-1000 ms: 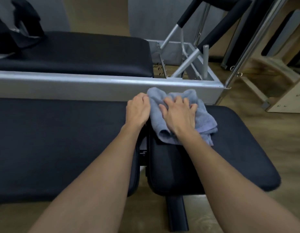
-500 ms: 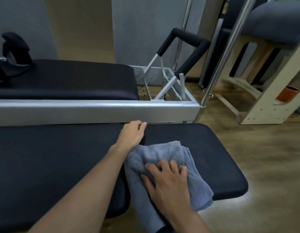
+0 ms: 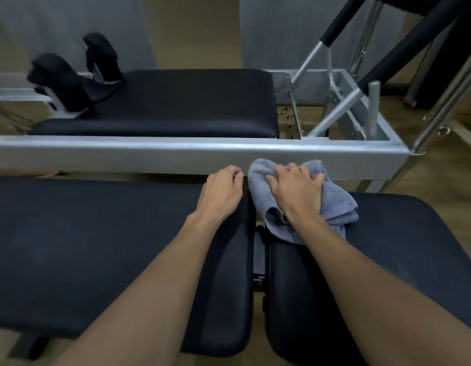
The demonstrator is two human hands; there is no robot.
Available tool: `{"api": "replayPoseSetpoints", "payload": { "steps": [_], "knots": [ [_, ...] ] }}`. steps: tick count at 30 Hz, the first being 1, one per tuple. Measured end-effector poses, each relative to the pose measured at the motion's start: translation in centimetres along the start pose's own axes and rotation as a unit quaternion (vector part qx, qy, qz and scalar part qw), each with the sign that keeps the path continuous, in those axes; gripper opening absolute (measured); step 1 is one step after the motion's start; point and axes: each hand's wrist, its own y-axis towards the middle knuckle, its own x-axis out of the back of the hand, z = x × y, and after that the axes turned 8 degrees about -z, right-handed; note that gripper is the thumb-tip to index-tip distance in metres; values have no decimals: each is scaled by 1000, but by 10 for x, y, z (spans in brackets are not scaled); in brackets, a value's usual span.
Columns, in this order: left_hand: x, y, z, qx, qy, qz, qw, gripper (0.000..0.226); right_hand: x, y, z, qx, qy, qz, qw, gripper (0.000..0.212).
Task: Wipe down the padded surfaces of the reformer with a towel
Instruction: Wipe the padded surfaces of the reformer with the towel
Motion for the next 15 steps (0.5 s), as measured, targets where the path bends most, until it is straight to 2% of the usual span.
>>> {"api": "replayPoseSetpoints", "payload": {
  "steps": [3,7,13,15],
  "knots": [
    [18,-9,10,21,38,18,999,34,9,-13,18,-11,75,4,997,31],
    [45,-2,53,20,88,26,996,35,1,-34,81,26,111,5,993,30],
    [90,15,164,3,196,35,980,38,-16,-14,127,11,13,-4,1000,46],
    [101,20,187,-5,187,42,981,39,-17,-18,135,16,-10,-13,1000,45]
  ]
}}
